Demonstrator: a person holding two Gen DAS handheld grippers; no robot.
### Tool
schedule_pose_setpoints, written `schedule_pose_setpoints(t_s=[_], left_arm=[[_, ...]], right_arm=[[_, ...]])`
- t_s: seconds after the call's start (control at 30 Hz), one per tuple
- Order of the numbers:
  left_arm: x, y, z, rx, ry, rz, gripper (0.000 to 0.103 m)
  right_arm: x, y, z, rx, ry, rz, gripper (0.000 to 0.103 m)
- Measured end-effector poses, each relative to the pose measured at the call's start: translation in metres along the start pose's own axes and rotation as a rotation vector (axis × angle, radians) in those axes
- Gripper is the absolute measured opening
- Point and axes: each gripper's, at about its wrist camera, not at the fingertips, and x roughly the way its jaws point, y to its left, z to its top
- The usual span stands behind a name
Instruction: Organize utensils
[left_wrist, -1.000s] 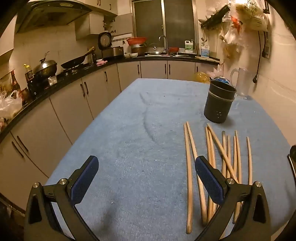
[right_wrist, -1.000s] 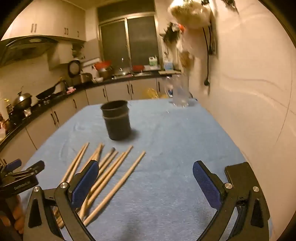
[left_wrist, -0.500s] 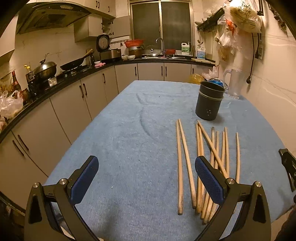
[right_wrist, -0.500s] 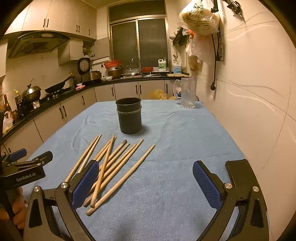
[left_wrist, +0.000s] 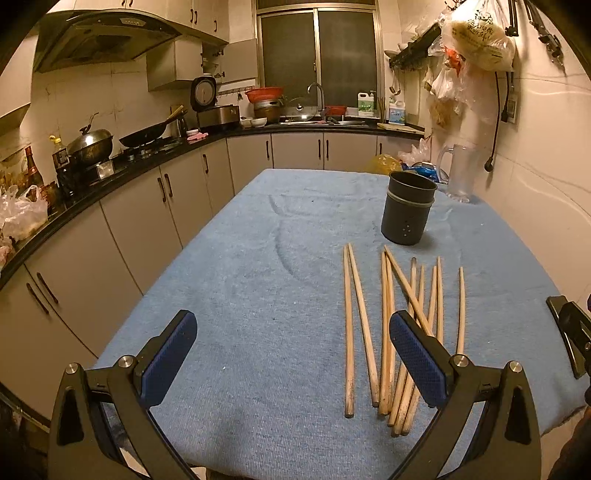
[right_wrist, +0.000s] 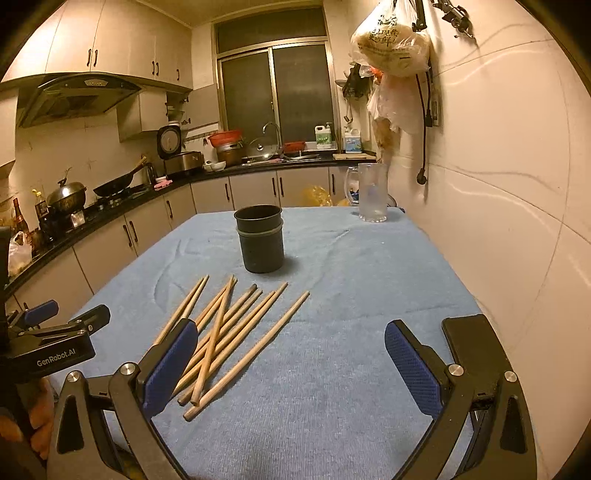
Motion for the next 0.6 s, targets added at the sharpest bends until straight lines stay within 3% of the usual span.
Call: schedule_pose_setpoints(t_s=[0.6], left_arm=[[-0.0001,0.0018,0.0013,-0.001,0.010,0.002,0.103]], right_arm=[[0.0033,-0.0032,-0.0012,0.012,0.014,0.003,0.103]])
